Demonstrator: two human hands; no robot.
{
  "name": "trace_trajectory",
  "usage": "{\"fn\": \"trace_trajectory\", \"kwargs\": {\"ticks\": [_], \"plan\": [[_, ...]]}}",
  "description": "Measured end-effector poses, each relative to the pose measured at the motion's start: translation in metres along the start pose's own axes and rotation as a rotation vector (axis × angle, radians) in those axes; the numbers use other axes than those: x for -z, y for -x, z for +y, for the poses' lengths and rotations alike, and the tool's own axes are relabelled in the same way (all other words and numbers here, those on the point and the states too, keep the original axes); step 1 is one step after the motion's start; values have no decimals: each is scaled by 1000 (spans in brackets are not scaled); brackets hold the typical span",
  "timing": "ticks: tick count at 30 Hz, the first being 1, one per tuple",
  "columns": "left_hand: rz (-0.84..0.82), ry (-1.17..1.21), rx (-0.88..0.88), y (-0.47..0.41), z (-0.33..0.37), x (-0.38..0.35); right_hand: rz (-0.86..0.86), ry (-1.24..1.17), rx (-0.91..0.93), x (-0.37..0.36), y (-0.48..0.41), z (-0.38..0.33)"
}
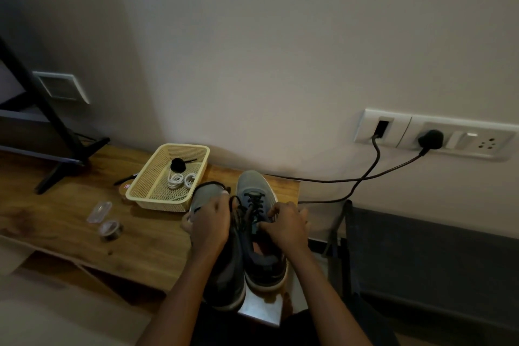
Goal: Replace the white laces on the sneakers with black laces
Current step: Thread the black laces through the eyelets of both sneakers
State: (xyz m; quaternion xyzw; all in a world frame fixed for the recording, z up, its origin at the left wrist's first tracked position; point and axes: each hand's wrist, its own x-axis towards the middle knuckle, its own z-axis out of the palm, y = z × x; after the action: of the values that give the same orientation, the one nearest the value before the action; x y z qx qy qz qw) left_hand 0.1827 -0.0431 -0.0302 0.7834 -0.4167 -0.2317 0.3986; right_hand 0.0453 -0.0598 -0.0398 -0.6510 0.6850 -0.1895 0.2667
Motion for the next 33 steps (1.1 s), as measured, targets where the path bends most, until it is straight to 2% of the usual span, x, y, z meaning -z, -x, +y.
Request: {"fn": "trace_trajectory", "kwargs": {"ticks": [2, 5, 8, 12, 17, 19, 22, 24, 28, 30, 33], "plan": [[129, -31, 16, -3, 3, 3, -46, -33, 4, 4, -4, -4], [161, -110, -21, -14, 1, 6, 28, -277, -11, 5, -15, -8], [8, -322, -160, -28, -2, 5, 136, -423, -63, 2, -28, -7], [-235, -634, -216, -39, -6, 9, 127, -432, -62, 2, -40, -11], [-362, -624, -200, -49, -3, 19, 91, -471, -24, 3, -48, -17], [-417, -469, -146, -55, -8, 22, 83, -478, 0, 6, -46, -19], [-416, -21, -58, -55, -6, 24, 37, -496, 62, 8, -41, -28], [-425, 207, -44, -47, 6, 27, 15, -495, 166, 3, -37, -36], [-443, 423, -139, -40, 21, 32, -38, -465, 326, -8, -32, -52], [-457, 560, -151, -40, 23, 33, -9, -502, 323, -10, -33, -55], [-381, 961, -93, -42, 29, 44, 104, -520, 220, -10, -37, -52]]}}
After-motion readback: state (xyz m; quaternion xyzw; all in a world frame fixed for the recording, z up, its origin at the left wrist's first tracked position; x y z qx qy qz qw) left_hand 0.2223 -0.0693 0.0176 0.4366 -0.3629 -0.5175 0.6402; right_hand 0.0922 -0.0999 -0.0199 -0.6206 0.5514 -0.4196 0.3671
